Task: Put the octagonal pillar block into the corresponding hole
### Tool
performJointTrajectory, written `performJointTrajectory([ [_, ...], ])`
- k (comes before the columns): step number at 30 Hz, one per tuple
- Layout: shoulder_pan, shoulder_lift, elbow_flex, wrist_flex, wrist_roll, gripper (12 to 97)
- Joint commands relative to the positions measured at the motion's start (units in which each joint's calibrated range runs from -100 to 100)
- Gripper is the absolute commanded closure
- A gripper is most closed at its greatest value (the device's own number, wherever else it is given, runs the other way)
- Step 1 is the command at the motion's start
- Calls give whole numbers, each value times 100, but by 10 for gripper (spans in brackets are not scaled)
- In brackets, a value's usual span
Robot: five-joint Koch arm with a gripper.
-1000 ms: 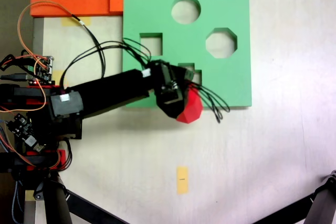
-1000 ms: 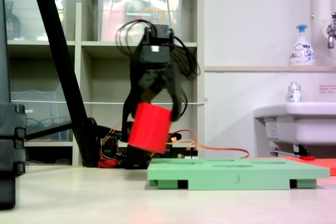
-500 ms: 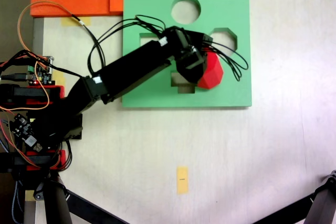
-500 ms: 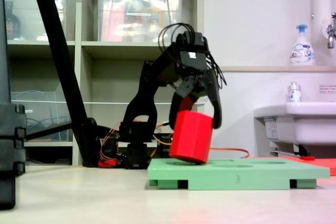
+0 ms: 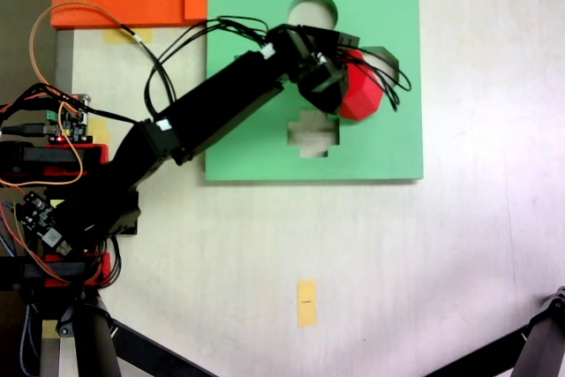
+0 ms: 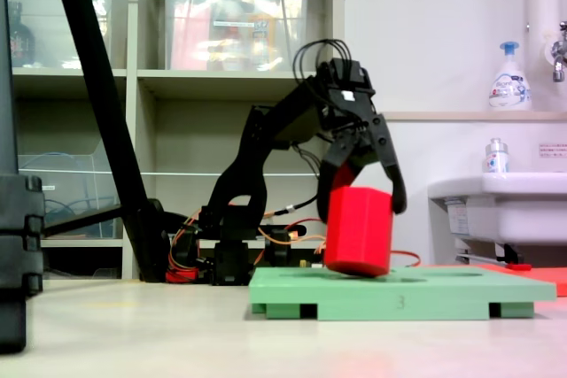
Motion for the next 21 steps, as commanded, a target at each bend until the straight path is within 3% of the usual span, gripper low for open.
performJointTrajectory([
  [1,34,-163,237,303,59,730],
  [21,-34,-219,756,1199,-88,726],
])
